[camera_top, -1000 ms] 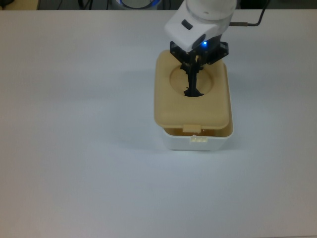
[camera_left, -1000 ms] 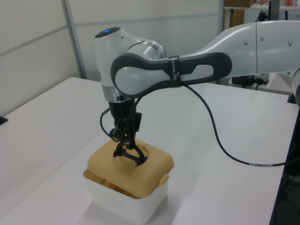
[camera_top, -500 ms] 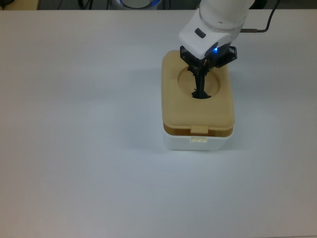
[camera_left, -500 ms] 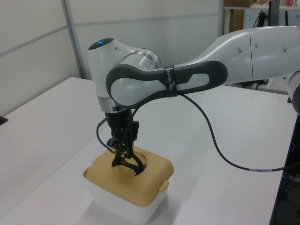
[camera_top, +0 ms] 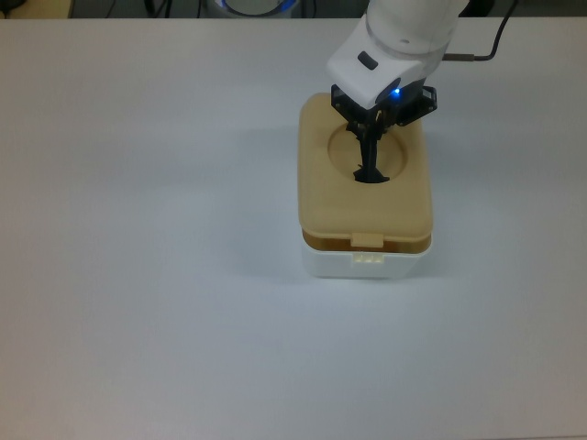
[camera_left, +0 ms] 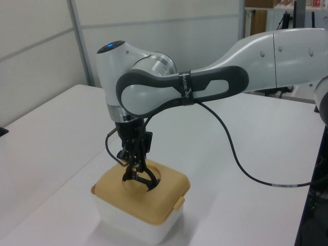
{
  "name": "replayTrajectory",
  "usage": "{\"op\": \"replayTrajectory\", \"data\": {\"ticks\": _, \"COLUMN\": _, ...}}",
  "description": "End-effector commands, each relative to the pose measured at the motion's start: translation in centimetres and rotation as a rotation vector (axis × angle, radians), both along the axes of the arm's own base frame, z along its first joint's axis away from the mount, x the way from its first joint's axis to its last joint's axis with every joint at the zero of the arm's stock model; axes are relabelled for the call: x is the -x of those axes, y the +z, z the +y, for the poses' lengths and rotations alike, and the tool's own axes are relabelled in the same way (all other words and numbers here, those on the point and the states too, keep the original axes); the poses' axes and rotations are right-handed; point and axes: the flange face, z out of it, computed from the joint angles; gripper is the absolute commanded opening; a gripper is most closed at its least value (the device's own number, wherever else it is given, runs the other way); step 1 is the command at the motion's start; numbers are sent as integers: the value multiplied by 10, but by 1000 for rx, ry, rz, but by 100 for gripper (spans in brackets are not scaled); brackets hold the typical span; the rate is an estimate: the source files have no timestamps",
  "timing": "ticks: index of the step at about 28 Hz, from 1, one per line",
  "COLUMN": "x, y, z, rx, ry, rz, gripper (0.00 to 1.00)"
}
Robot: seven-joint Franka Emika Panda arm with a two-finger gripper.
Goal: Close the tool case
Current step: 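Lower the lid onto the box rim and press it down, then open the gripper and raise it away from the handle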
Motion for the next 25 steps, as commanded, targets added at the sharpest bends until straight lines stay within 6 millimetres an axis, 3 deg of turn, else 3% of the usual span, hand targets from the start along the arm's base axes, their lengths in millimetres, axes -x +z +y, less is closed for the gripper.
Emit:
{"op": "replayTrajectory", "data": {"ticks": 1, "x": -2, "y": 9, "z": -7, "rx": 7, "ry": -41, "rz": -20, "gripper": 100}}
{"op": "replayTrajectory", "data": {"ticks": 13, "x": 0, "y": 17, "z": -13, "rx": 21, "ry": -45, "rz": -28, "gripper": 100}}
{"op": "replayTrajectory", "data": {"ticks": 25, "x": 16, "y": 62, "z": -43, "rx": 15, "ry": -14, "rz": -49, "gripper": 100}}
